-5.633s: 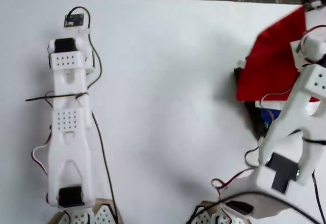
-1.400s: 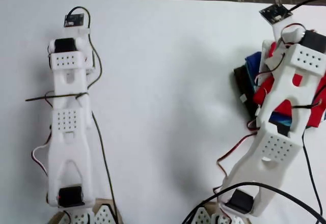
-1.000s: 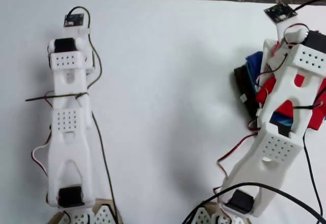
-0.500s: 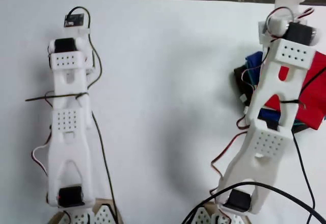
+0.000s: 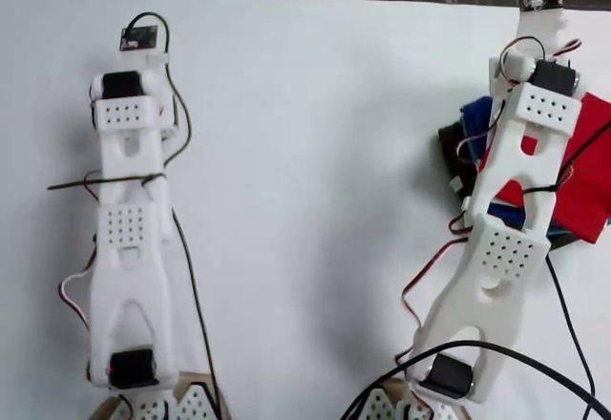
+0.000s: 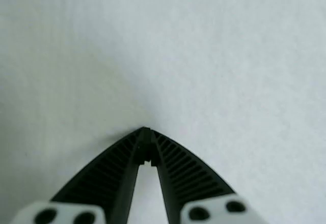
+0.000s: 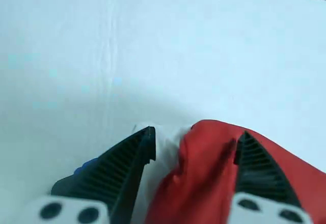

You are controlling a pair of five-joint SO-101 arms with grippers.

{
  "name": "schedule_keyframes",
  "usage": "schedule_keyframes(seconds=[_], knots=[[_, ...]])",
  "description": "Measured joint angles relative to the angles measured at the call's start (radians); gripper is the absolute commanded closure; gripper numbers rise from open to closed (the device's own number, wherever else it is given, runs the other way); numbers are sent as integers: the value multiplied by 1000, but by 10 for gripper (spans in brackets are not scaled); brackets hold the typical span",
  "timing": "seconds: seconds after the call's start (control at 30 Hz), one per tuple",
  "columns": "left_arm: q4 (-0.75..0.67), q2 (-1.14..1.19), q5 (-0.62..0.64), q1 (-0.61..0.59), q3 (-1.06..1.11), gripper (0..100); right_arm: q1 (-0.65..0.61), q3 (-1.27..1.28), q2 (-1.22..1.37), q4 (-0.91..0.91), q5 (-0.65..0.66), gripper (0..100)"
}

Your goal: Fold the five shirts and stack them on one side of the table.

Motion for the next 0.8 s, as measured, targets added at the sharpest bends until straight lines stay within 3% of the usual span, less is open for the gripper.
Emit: schedule_keyframes(seconds=[0.07,0.17,0.47,0.8], knots=[[0,0,0,0,0,973,2,0,18,-25,0,990],[0,0,0,0,0,973,5,0,40,-51,0,951],[0,0,0,0,0,973,3,0,44,-54,6,977],[0,0,0,0,0,973,-89,0,44,17,135,976]])
